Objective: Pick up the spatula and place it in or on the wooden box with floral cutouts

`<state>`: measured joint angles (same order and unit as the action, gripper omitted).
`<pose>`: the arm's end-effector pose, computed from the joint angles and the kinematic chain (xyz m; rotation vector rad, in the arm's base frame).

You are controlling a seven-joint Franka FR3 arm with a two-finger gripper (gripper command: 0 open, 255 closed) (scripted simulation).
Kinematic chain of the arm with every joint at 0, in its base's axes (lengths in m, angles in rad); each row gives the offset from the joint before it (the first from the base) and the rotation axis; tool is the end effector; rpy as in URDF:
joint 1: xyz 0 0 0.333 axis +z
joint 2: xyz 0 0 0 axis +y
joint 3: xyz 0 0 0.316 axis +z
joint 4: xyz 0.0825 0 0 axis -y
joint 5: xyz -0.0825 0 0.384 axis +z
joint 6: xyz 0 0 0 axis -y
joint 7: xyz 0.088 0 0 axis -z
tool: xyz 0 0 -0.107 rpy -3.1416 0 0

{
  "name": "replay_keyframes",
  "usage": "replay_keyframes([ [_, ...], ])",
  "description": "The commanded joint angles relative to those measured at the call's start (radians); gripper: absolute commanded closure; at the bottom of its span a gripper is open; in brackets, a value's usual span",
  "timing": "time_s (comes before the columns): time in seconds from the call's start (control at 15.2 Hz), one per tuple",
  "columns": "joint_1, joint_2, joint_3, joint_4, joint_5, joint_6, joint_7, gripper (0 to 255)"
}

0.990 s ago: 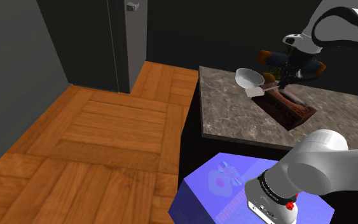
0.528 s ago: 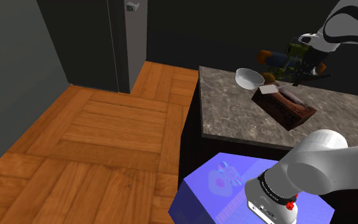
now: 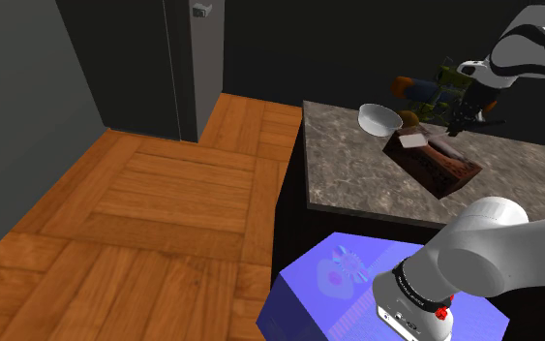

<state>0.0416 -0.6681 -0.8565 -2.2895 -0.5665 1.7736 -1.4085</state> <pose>0.2242 -0.3681 0.4964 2.8405 1.2736 -0.0944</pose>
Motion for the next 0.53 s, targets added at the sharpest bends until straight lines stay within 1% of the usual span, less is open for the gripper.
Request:
replay_keyframes([
  [0.0,0.001,0.004,-0.014,-0.018,-0.007,0.025,0.001,255],
  [0.46,0.004,0.021,-0.064,-0.090,-0.035,0.118,0.013,255],
])
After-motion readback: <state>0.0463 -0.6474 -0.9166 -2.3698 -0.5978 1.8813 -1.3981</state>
